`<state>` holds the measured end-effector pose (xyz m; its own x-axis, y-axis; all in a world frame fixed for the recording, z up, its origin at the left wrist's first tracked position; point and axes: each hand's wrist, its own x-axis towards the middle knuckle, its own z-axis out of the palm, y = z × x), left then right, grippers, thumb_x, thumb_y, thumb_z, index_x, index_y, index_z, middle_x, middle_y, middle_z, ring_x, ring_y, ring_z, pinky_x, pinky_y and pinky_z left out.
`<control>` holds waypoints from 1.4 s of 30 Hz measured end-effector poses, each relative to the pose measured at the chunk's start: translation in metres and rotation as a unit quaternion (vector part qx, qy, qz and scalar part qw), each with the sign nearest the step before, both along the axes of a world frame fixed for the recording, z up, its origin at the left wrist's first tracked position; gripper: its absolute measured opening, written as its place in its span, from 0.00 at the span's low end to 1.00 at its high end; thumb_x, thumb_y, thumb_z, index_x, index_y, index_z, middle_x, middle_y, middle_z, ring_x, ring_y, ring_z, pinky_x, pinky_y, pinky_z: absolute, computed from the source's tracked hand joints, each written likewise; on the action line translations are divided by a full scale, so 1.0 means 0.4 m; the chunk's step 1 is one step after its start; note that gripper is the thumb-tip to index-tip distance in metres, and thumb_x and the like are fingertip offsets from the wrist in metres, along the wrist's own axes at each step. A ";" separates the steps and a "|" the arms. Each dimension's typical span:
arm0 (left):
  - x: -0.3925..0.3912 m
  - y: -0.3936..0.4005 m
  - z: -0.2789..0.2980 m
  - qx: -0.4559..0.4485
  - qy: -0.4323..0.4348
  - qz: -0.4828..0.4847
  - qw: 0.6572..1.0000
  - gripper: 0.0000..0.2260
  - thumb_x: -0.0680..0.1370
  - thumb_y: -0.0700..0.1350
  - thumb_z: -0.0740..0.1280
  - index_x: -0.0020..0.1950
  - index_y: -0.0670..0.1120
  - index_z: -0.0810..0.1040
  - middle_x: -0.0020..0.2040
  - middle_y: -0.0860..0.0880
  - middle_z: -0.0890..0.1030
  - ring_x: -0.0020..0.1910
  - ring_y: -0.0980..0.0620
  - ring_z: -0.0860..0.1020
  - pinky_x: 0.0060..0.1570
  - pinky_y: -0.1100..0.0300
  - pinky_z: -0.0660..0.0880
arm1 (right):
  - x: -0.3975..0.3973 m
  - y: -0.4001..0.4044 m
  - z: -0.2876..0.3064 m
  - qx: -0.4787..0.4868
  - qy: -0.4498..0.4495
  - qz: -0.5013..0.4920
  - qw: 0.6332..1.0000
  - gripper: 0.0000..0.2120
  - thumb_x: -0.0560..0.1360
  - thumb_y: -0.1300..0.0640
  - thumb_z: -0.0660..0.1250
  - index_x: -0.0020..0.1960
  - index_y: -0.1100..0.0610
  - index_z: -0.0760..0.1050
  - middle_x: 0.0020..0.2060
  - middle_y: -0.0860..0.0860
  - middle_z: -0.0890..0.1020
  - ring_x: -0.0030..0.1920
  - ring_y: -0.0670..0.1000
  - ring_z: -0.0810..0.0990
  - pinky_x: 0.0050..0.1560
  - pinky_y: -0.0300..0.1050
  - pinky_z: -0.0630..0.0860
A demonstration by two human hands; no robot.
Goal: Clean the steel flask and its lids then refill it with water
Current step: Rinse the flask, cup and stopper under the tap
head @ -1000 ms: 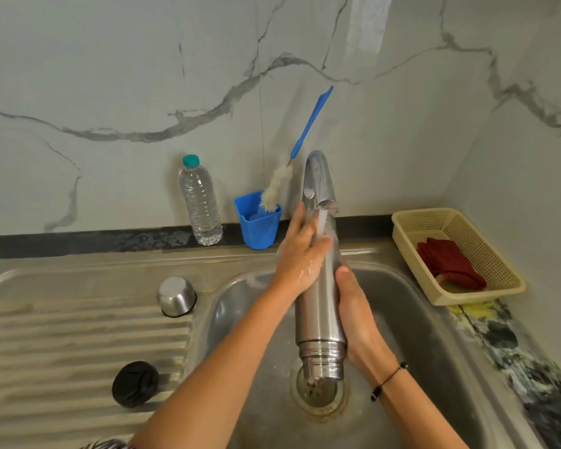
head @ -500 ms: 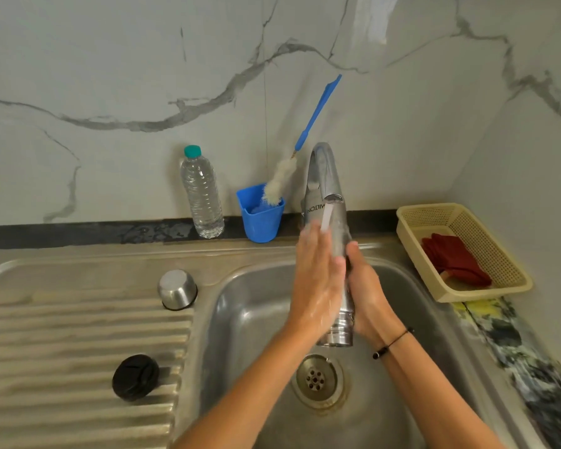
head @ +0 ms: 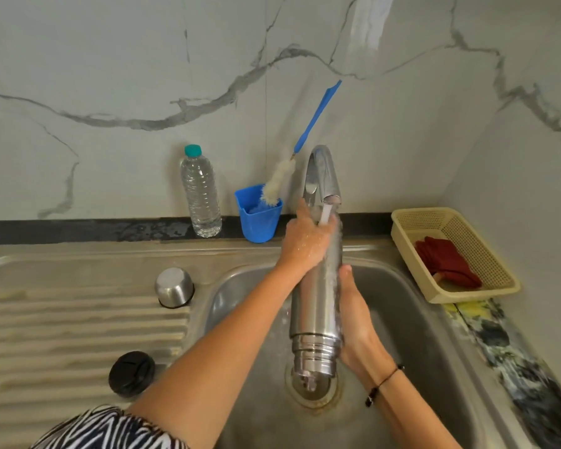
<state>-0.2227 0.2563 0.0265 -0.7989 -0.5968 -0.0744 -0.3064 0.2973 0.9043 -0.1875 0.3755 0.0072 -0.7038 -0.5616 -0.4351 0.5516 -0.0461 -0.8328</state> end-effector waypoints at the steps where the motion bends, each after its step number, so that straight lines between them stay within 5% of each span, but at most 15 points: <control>1: -0.005 0.000 -0.001 -0.010 -0.007 0.003 1.000 0.28 0.79 0.58 0.59 0.75 0.49 0.58 0.61 0.42 0.75 0.57 0.43 0.77 0.56 0.48 0.77 | -0.003 0.001 0.002 0.007 0.006 0.002 1.000 0.23 0.79 0.40 0.52 0.57 0.58 0.74 0.44 0.61 0.83 0.46 0.59 0.82 0.53 0.56 0.78; 5: -0.006 -0.004 0.002 0.002 0.016 0.050 0.999 0.24 0.82 0.52 0.56 0.76 0.46 0.57 0.68 0.40 0.70 0.63 0.42 0.73 0.59 0.51 0.72 | -0.042 -0.004 0.027 0.045 0.094 0.041 0.994 0.22 0.79 0.40 0.52 0.62 0.54 0.69 0.48 0.60 0.81 0.46 0.57 0.83 0.48 0.53 0.80; 8: 0.024 0.018 0.008 -0.117 0.025 -0.025 0.992 0.24 0.84 0.48 0.49 0.77 0.38 0.55 0.76 0.37 0.56 0.75 0.39 0.57 0.72 0.49 0.56 | -0.059 -0.012 0.047 0.031 0.108 0.042 0.993 0.20 0.80 0.43 0.53 0.64 0.54 0.67 0.50 0.59 0.80 0.42 0.55 0.83 0.38 0.47 0.79; 11: 0.078 0.077 -0.004 -0.208 0.120 -0.065 0.968 0.34 0.80 0.55 0.39 0.71 0.30 0.63 0.73 0.31 0.62 0.74 0.33 0.57 0.73 0.44 0.49 | -0.077 -0.020 0.057 0.020 0.124 0.021 0.992 0.18 0.80 0.46 0.53 0.61 0.57 0.71 0.47 0.59 0.82 0.39 0.53 0.83 0.33 0.42 0.78; 14: 0.154 0.135 -0.057 -0.204 0.134 -0.096 0.965 0.35 0.77 0.65 0.35 0.78 0.47 0.48 0.79 0.54 0.44 0.78 0.51 0.42 0.75 0.57 0.39 | -0.092 -0.028 0.054 0.012 0.133 0.004 0.991 0.17 0.82 0.49 0.50 0.60 0.56 0.72 0.46 0.56 0.82 0.41 0.48 0.83 0.34 0.36 0.77; 16: 0.200 0.164 -0.073 -0.131 0.106 -0.130 0.977 0.30 0.75 0.67 0.35 0.75 0.58 0.40 0.72 0.71 0.35 0.73 0.67 0.33 0.73 0.62 0.35 | -0.089 -0.032 0.061 0.011 0.104 0.014 0.994 0.16 0.81 0.47 0.50 0.59 0.53 0.71 0.46 0.56 0.82 0.42 0.49 0.83 0.37 0.40 0.78; 19: 0.193 0.163 -0.065 -0.125 0.100 -0.114 0.981 0.24 0.83 0.56 0.44 0.77 0.52 0.45 0.74 0.66 0.40 0.71 0.70 0.33 0.75 0.59 0.36 | -0.094 -0.036 0.062 0.016 0.085 0.031 0.996 0.19 0.81 0.44 0.50 0.61 0.55 0.71 0.46 0.57 0.83 0.44 0.51 0.84 0.38 0.43 0.78; 22: 0.135 0.125 -0.038 -0.122 0.129 -0.081 0.981 0.23 0.83 0.51 0.49 0.78 0.49 0.52 0.75 0.60 0.43 0.73 0.65 0.37 0.72 0.69 0.46 | -0.089 -0.028 0.071 -0.013 0.109 0.029 0.994 0.17 0.81 0.47 0.50 0.58 0.55 0.72 0.41 0.55 0.83 0.36 0.49 0.83 0.32 0.39 0.78; 24: 0.094 0.070 -0.010 -0.064 0.168 -0.012 0.984 0.23 0.82 0.53 0.50 0.77 0.52 0.56 0.78 0.56 0.46 0.74 0.65 0.49 0.66 0.75 0.56 | -0.072 -0.016 0.070 -0.032 0.086 0.046 0.995 0.16 0.80 0.46 0.51 0.58 0.53 0.71 0.35 0.54 0.83 0.32 0.51 0.82 0.31 0.42 0.79; 26: 0.065 0.017 0.008 0.014 0.178 0.018 0.984 0.26 0.79 0.55 0.52 0.78 0.55 0.54 0.78 0.53 0.55 0.72 0.62 0.60 0.70 0.63 0.63 | -0.056 -0.008 0.055 -0.034 0.076 0.052 0.995 0.15 0.80 0.44 0.52 0.58 0.51 0.70 0.34 0.54 0.83 0.32 0.52 0.82 0.31 0.44 0.79; 28: 0.052 0.002 0.013 0.069 0.167 0.008 0.983 0.26 0.81 0.52 0.55 0.78 0.55 0.52 0.76 0.52 0.59 0.74 0.55 0.60 0.73 0.51 0.59 | -0.052 -0.002 0.045 -0.034 0.060 0.040 0.997 0.17 0.80 0.45 0.51 0.58 0.54 0.71 0.32 0.53 0.83 0.32 0.51 0.82 0.31 0.42 0.79; 33: 0.045 0.020 0.013 0.029 0.130 0.023 0.991 0.23 0.84 0.49 0.53 0.78 0.54 0.51 0.78 0.49 0.56 0.74 0.54 0.59 0.65 0.66 0.55 | -0.079 0.000 0.034 0.025 0.059 0.064 0.996 0.20 0.80 0.42 0.51 0.52 0.55 0.73 0.31 0.52 0.84 0.33 0.51 0.83 0.34 0.44 0.79; 37: 0.044 0.042 -0.005 -0.035 0.117 0.003 0.993 0.24 0.84 0.48 0.53 0.78 0.55 0.48 0.79 0.50 0.43 0.77 0.50 0.52 0.73 0.57 0.58 | -0.089 -0.012 0.026 0.030 0.061 0.046 0.997 0.22 0.80 0.42 0.49 0.59 0.57 0.71 0.29 0.53 0.82 0.29 0.50 0.82 0.28 0.40 0.77; 39: 0.074 0.076 -0.036 -0.057 0.135 -0.043 0.988 0.24 0.84 0.47 0.52 0.77 0.55 0.44 0.78 0.54 0.39 0.78 0.52 0.44 0.76 0.52 0.50 | -0.105 -0.020 0.032 0.009 0.048 0.030 0.998 0.21 0.81 0.44 0.49 0.59 0.57 0.71 0.27 0.52 0.82 0.27 0.49 0.81 0.26 0.39 0.76; 42: 0.166 0.149 -0.084 -0.084 0.160 -0.102 0.978 0.23 0.84 0.49 0.49 0.75 0.56 0.42 0.76 0.59 0.37 0.75 0.62 0.37 0.73 0.64 0.39 | -0.138 -0.028 0.043 0.012 0.046 0.006 0.999 0.22 0.80 0.42 0.49 0.54 0.56 0.74 0.30 0.52 0.84 0.29 0.49 0.82 0.29 0.40 0.78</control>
<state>-0.1564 0.3160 -0.0070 -0.8686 -0.4056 0.2847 0.0655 0.4755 0.8773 -0.2428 0.3642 0.0246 -0.7343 -0.5607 -0.3826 0.4731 -0.0187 -0.8808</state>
